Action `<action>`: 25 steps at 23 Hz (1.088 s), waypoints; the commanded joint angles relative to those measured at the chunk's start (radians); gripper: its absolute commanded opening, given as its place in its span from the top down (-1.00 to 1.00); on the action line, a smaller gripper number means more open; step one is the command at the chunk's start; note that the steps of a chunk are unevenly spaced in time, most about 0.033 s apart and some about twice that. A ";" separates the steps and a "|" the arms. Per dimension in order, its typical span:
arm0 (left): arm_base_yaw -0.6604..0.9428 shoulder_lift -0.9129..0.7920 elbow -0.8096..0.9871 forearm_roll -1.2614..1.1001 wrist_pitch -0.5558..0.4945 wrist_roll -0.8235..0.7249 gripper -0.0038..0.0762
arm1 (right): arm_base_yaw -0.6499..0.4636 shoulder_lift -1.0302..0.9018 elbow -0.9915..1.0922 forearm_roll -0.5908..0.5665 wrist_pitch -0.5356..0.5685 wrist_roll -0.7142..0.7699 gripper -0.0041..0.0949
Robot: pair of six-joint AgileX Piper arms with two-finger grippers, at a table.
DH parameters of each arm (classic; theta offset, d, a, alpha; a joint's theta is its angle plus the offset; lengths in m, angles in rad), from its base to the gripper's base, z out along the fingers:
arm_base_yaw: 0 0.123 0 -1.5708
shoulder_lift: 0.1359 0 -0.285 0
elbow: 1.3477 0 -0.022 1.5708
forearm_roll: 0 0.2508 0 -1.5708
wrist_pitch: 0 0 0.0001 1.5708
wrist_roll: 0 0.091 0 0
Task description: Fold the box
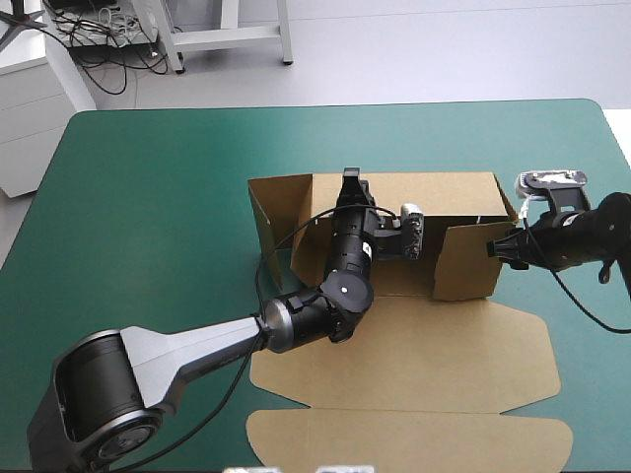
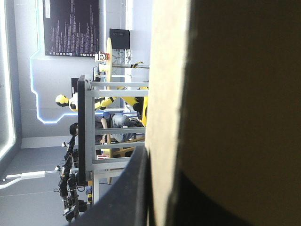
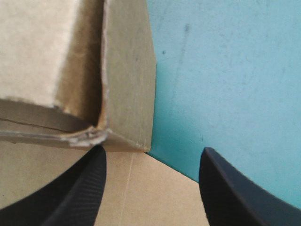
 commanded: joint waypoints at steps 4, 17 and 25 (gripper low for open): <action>-0.011 -0.034 -0.017 -0.001 -0.021 -0.028 0.93 | -0.003 0.006 -0.025 0.142 -0.044 -0.245 -0.16; -0.011 -0.034 -0.017 0.006 -0.024 -0.035 0.93 | -0.003 0.080 -0.023 0.406 -0.078 -0.457 -0.15; -0.011 -0.034 -0.017 0.006 -0.024 -0.035 0.93 | -0.003 0.081 -0.023 0.407 -0.152 -0.457 -0.13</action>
